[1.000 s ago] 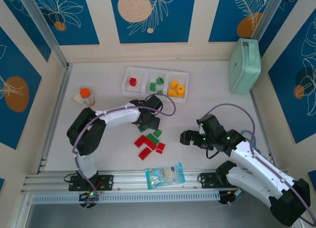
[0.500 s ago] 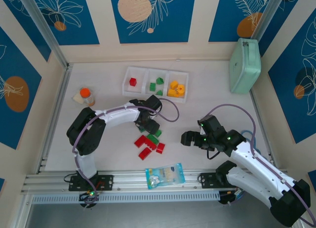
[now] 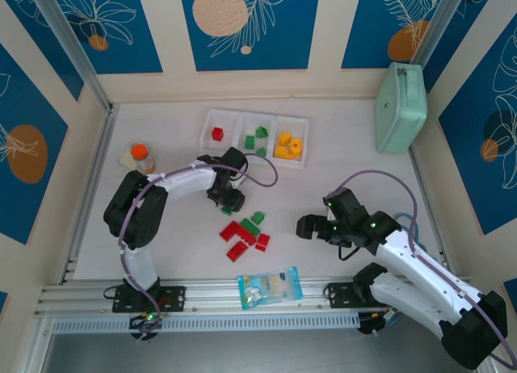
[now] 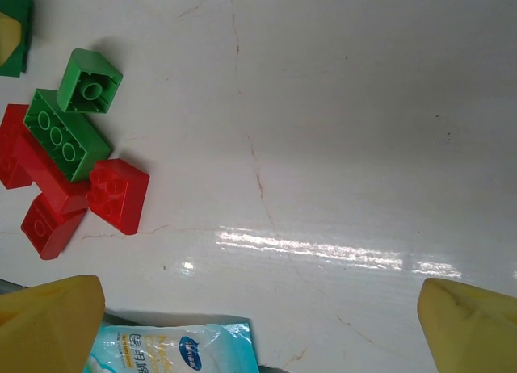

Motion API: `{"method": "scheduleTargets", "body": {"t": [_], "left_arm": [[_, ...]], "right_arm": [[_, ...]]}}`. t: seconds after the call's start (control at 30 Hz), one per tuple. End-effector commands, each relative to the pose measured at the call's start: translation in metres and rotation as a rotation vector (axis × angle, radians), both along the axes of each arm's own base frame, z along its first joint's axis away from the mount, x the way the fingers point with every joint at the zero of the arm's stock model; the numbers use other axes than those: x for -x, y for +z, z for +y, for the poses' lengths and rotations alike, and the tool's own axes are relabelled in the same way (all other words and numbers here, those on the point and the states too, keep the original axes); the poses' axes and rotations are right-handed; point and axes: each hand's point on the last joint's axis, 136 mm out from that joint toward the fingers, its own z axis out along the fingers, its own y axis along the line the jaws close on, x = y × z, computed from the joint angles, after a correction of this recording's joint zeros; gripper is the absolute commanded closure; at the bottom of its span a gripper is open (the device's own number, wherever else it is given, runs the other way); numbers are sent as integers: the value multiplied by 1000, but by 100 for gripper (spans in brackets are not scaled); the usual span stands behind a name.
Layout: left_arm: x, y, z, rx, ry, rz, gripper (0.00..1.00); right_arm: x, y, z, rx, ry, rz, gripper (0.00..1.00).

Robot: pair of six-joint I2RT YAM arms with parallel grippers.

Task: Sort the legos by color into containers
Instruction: Pick up the lego from the center of the table.

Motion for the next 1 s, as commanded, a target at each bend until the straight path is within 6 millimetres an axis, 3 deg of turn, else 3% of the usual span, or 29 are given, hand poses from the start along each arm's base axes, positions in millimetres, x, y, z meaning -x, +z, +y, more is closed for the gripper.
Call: {"method": "scheduleTargets", "body": {"t": [0.0, 0.3, 0.47, 0.73, 0.97], "left_arm": [[16, -8, -5, 25, -50, 69, 44], [26, -22, -1, 17, 10, 125, 56], [26, -20, 2, 8, 63, 129, 71], [-10, 37, -9, 93, 160, -53, 76], [-78, 92, -29, 183, 246, -225, 75]], "right_arm": [[-5, 11, 4, -18, -7, -12, 0], [-9, 13, 8, -18, 0, -13, 0], [-9, 12, 6, -9, -2, -18, 0], [-11, 18, -1, 1, -28, -59, 0], [-7, 16, -6, 6, -42, -62, 0]]}}
